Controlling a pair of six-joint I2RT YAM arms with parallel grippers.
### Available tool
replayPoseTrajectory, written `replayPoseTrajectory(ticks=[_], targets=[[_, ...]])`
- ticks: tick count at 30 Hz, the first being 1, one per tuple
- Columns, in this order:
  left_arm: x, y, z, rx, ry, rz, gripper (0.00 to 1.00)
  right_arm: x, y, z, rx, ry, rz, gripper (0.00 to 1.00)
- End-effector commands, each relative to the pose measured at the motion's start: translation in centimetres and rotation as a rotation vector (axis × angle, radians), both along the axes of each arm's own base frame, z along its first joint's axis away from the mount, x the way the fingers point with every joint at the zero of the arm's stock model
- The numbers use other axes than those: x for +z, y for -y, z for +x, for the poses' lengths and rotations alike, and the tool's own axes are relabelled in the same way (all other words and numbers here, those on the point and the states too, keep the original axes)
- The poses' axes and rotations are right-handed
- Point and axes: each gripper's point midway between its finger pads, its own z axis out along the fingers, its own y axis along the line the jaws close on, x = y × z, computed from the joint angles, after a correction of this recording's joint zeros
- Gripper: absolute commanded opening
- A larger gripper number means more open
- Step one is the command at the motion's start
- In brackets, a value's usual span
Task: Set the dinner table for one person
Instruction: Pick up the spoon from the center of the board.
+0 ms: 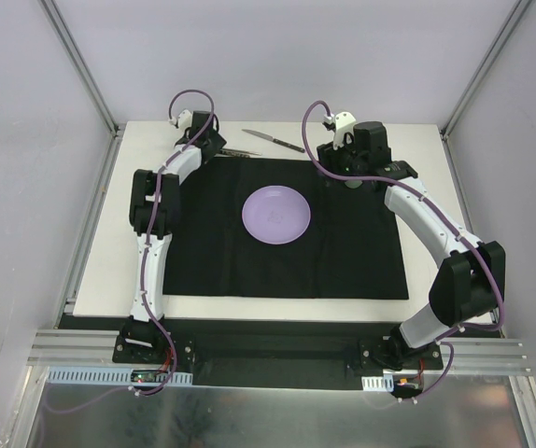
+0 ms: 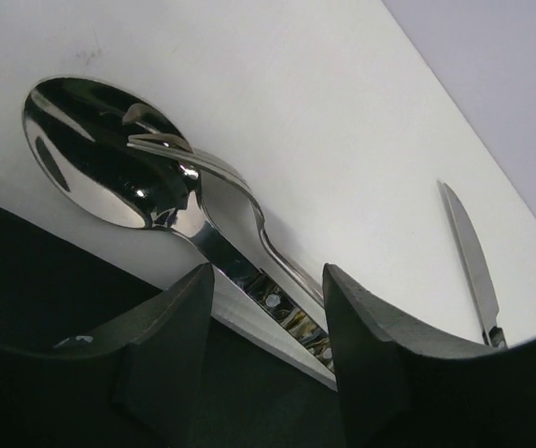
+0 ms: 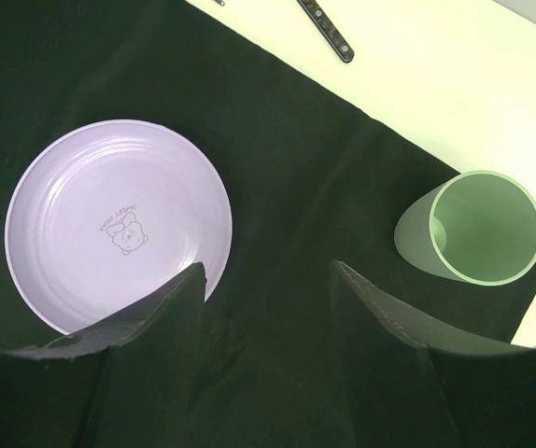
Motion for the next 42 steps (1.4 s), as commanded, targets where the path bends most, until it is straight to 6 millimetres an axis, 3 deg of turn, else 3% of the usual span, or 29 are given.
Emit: replayPoseTrajectory(ticks=[1,6,21,27,34,42], targets=[[-0.1,-0.4,0.8,0.044,0.009,-0.046,0.42,1.9,0.5,0.1,-0.011,0.045,0.001,0.59],[-0.6,0.0,0.9,0.043,0.000,-0.081,0.18,1.9,0.7,0.1,-0.016,0.044,-0.003,0.59],[-1.1,0.0,0.5,0.047,-0.013,-0.096,0.01,1.9,0.8,0.1,-0.018,0.043,-0.001,0.58],[-1.1,0.8,1.1,0.024,0.028,-0.153,0.00,1.6,0.9,0.0,-0.018,0.034,-0.001,0.58],[1.3,1.5,3.1,0.012,0.175,-0.224,0.00,1.3,0.7,-0.1,-0.012,0.020,0.001,0.58],[5.5,-0.8,4.5,0.065,0.304,-0.233,0.00,1.2,0.6,-0.1,-0.005,0.011,-0.001,0.58]])
